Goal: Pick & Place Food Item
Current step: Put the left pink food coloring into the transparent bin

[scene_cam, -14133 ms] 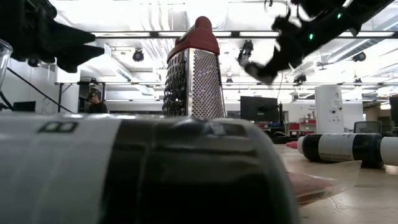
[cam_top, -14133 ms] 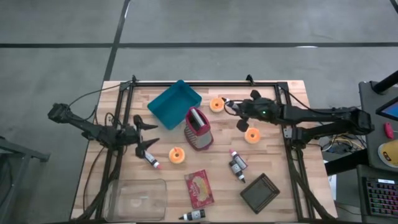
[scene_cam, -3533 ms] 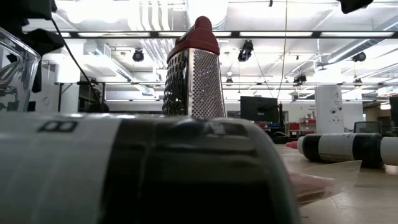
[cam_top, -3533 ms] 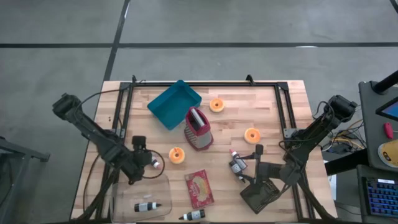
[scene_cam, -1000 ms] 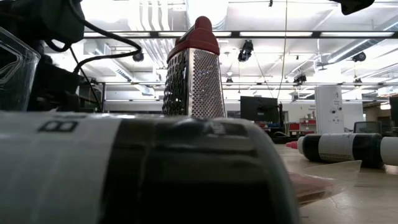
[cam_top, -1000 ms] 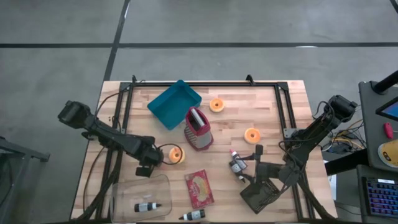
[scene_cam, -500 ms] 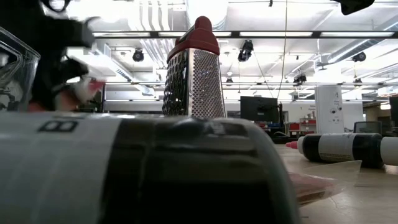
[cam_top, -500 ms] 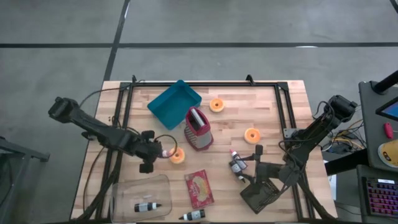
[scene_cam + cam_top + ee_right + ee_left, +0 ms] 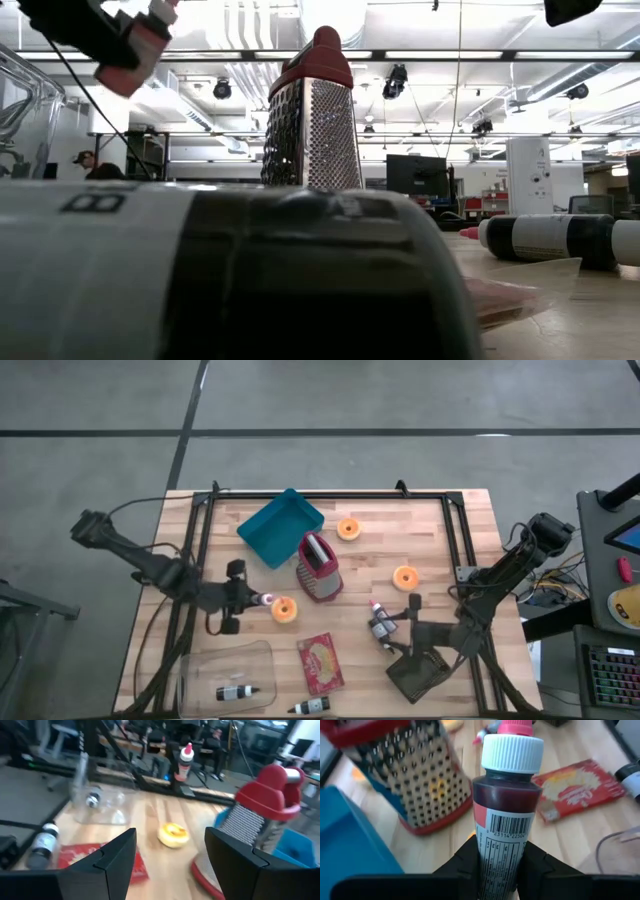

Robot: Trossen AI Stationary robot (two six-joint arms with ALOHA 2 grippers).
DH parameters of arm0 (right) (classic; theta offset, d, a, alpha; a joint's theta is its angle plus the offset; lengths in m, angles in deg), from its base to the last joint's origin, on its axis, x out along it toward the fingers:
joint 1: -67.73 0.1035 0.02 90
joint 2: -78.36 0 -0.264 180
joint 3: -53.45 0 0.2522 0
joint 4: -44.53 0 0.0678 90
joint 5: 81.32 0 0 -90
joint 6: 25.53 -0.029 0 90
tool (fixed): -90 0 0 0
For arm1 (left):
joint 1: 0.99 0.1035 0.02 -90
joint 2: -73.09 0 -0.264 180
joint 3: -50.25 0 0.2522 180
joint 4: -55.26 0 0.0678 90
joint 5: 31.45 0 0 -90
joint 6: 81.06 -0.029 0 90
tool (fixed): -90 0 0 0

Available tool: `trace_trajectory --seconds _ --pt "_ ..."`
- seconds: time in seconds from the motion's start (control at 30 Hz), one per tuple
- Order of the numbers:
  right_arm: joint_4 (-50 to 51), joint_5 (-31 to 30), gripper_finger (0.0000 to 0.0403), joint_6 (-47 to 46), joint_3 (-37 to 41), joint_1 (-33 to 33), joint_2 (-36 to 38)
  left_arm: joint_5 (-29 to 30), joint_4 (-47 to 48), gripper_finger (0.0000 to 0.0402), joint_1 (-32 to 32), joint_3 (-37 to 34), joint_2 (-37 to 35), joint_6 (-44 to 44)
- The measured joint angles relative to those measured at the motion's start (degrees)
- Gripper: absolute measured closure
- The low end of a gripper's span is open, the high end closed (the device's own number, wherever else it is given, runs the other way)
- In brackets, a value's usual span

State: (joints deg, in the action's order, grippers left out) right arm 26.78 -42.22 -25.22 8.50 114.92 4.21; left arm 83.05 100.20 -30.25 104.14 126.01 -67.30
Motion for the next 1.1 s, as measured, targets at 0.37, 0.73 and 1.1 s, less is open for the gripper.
trace_trajectory --seconds 0.37,0.73,1.1 --pt "-33.37 20.79 0.0172 10.16 2.36 -9.85 -15.45 12.84 -9.94 0.032 -14.02 -3.56 -0.36 1.98" --pt "-33.34 26.06 0.0172 10.5 -2.39 -12.56 -19.7 18.29 -13.29 0.032 -27.74 -4.82 3.15 13.37" --pt "-28.24 25.35 0.0172 9.09 -1.57 -12.56 -15.29 13.17 -17.64 0.0321 -33.22 -4.4 14.41 27.37"
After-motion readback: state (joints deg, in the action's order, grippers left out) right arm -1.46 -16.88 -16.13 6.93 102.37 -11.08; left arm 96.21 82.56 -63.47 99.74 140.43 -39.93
